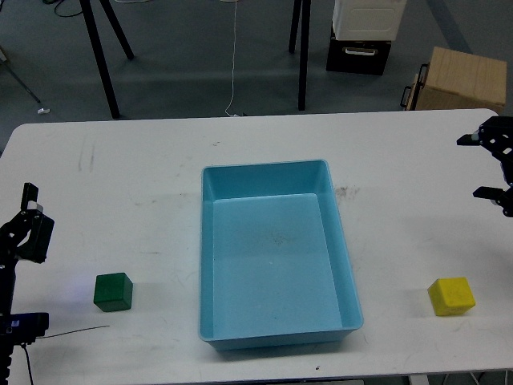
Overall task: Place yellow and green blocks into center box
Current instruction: 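Move the right gripper down onto the yellow cube, then grasp the yellow cube with the right gripper and lift it, then carry the yellow cube over the blue tray and release it inside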
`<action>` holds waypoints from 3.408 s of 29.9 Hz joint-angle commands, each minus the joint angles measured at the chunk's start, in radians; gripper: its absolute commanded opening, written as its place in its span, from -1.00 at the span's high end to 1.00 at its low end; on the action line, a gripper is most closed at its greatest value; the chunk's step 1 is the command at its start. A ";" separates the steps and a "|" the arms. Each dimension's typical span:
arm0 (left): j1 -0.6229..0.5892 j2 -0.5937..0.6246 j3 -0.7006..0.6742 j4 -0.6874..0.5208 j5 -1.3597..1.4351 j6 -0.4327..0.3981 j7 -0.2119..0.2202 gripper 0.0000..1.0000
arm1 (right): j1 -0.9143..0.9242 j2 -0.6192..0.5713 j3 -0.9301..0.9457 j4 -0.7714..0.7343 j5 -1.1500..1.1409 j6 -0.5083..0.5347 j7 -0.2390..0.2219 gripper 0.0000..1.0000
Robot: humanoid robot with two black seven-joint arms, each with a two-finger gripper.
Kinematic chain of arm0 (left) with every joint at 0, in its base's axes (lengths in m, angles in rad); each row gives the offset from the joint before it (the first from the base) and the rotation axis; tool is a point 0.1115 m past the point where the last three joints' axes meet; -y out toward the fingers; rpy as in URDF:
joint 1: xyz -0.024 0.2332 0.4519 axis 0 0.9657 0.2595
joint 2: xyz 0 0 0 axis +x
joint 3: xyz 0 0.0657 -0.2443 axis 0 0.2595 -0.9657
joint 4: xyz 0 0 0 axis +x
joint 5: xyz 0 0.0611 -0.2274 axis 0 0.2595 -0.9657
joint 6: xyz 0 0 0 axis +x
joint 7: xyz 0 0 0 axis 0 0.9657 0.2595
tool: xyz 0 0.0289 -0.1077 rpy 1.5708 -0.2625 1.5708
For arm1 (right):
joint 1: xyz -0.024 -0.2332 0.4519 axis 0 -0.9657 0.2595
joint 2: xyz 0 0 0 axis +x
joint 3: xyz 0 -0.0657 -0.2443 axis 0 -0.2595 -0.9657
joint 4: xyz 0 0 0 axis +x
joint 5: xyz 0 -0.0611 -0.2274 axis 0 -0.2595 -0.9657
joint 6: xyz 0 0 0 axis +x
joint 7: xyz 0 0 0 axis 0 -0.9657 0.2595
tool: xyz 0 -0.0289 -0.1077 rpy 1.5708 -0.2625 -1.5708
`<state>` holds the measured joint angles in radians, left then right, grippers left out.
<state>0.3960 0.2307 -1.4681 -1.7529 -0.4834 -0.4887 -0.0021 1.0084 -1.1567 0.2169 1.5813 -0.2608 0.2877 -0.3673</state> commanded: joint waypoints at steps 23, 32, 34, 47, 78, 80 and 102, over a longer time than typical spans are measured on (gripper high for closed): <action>-0.026 -0.025 0.040 0.016 0.075 0.000 -0.001 -1.00 | 0.441 0.203 -0.732 0.132 -0.584 0.201 -0.121 -0.99; -0.028 -0.024 0.048 0.029 0.077 0.000 -0.001 -1.00 | 0.397 0.245 -0.731 0.129 -0.580 0.201 -0.121 -0.99; -0.028 -0.025 0.048 0.030 0.078 0.000 -0.001 -1.00 | 0.389 0.262 -0.731 0.128 -0.580 0.201 -0.121 -0.99; -0.040 -0.044 0.049 0.044 0.104 0.000 -0.001 -1.00 | 0.335 0.298 -0.732 0.118 -0.583 0.156 -0.121 -0.49; -0.054 -0.060 0.051 0.061 0.140 0.000 -0.001 -1.00 | 0.796 0.776 -0.680 -0.015 -0.229 0.077 -0.121 0.99; -0.055 -0.060 0.051 0.061 0.138 0.000 -0.001 -1.00 | 0.783 0.857 -0.694 -0.047 -0.229 0.076 -0.121 0.99; -0.078 -0.056 0.051 0.095 0.138 0.000 0.002 -1.00 | 0.657 1.157 -0.820 -0.285 -0.227 0.047 -0.121 -0.72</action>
<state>0.3211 0.1729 -1.4174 -1.6581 -0.3451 -0.4887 -0.0003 1.6663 -0.0003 -0.6024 1.3002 -0.4878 0.3343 -0.4888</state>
